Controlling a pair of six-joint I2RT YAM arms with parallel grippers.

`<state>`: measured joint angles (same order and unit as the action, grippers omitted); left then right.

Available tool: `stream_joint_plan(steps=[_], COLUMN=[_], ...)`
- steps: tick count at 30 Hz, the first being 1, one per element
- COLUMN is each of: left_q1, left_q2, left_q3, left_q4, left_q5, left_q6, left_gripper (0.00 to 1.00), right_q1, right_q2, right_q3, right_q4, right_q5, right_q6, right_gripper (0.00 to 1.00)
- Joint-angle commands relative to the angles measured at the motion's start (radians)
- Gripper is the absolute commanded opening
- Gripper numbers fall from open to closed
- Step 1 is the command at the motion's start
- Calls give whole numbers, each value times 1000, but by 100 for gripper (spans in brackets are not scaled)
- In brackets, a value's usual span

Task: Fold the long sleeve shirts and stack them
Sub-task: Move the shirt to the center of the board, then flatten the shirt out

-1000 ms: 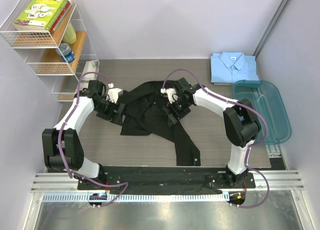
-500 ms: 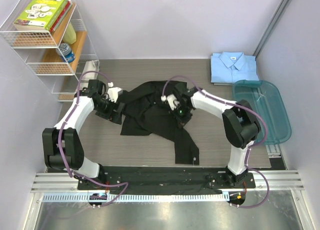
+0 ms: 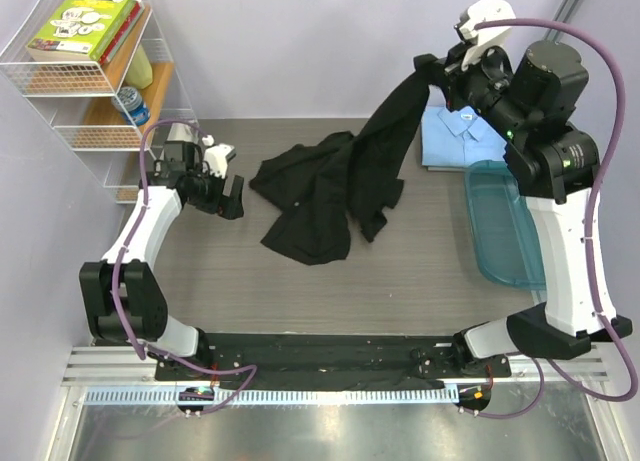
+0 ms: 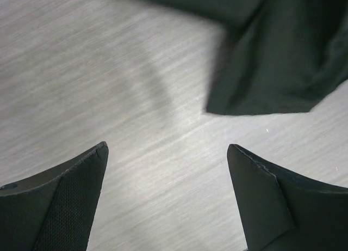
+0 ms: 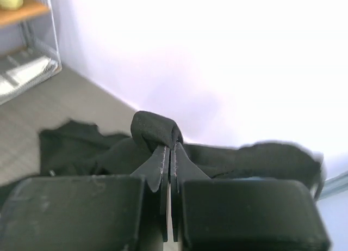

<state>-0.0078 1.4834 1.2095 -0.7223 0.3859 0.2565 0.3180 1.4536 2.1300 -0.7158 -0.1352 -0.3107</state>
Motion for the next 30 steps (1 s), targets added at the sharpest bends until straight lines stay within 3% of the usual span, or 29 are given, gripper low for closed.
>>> stream_joint_plan(steps=[1, 6, 10, 15, 20, 22, 25, 26, 28, 29, 30], left_q1=[3, 3, -50, -283, -412, -451, -498, -504, -495, -480, -427], left_q2=[40, 136, 195, 184, 259, 284, 325, 343, 341, 325, 275], left_q3=[9, 30, 81, -22, -53, -60, -62, -54, -34, -34, -36], left_q4=[116, 133, 72, 107, 165, 188, 202, 193, 130, 109, 77], left_q5=[2, 50, 179, 7, -139, -197, -275, -304, -344, -332, -299], left_q6=[-14, 6, -6, 66, 36, 23, 20, 21, 18, 20, 20], left_gripper=[90, 89, 78, 79, 93, 93, 77, 57, 33, 11, 5], right_q1=[0, 0, 0, 0, 0, 0, 0, 0, 0, 0, 0], right_q2=[57, 70, 65, 65, 42, 37, 13, 5, -15, -21, -39], right_q3=[-44, -19, -18, -21, -38, -39, -51, -64, -65, -65, -67], right_q4=[45, 55, 68, 76, 96, 99, 108, 113, 121, 121, 121], right_q5=[83, 115, 131, 174, 187, 195, 189, 190, 201, 201, 206], right_q6=[-25, -50, -53, -59, -64, -71, -79, -82, -93, -96, -100], right_gripper=[1, 1, 1, 1, 1, 1, 1, 1, 1, 1, 1])
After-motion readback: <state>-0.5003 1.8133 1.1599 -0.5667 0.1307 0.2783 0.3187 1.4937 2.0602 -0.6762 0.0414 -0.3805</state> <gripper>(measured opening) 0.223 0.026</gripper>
